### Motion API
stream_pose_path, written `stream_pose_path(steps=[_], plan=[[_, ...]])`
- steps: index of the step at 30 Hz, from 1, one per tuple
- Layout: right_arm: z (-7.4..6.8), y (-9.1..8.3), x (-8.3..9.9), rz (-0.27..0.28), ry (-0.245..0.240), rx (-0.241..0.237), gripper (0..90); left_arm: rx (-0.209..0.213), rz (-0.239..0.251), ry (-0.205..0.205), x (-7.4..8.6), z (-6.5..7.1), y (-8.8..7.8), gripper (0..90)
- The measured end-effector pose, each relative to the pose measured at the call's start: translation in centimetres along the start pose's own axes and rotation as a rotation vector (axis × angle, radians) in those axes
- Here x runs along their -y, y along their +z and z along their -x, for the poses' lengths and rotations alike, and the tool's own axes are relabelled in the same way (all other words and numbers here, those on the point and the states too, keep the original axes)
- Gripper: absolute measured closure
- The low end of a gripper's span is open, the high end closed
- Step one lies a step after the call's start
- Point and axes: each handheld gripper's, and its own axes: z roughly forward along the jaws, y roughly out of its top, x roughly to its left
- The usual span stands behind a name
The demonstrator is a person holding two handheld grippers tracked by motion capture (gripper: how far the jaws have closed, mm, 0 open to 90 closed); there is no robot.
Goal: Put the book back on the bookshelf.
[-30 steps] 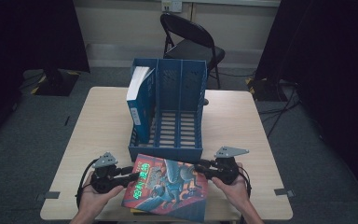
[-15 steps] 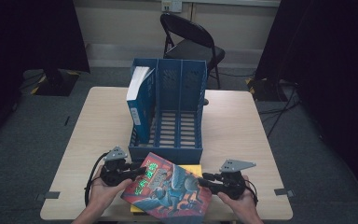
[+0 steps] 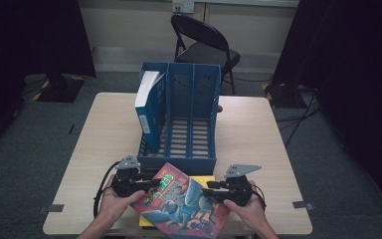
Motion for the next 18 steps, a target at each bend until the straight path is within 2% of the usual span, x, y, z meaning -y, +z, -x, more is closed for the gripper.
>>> stream_pose_path(steps=[3, 5, 8, 9, 10, 15, 18], plan=[[0.0, 0.7, -0.5, -0.007, -0.002, -0.014, 65.1, 0.007, -0.020, -0.010, 1.2, 0.7, -1.2, 51.8], [-0.1, 0.7, -0.3, -0.007, 0.000, -0.029, 66.8, 0.001, -0.012, -0.002, 1.7, 1.0, -1.6, 48.4], [-0.4, 0.5, -0.1, -0.004, -0.002, -0.017, 66.3, -0.002, -0.017, -0.002, 1.5, 0.8, -1.6, 52.2], [-0.5, 0.4, 0.0, -0.004, -0.005, -0.012, 66.4, 0.001, -0.020, 0.011, 1.4, 0.7, -1.5, 55.0], [-0.5, 0.3, 0.0, -0.009, -0.008, -0.011, 66.6, 0.011, -0.029, 0.026, 1.2, 0.6, -1.5, 55.5], [-0.9, -0.3, 0.6, -0.016, 0.000, -0.014, 67.2, 0.021, -0.018, 0.025, 1.0, 0.6, -0.9, 57.8], [-1.3, -0.6, 0.9, -0.017, 0.001, -0.009, 67.3, 0.017, -0.022, 0.036, 0.3, 0.7, -0.2, 60.0]])
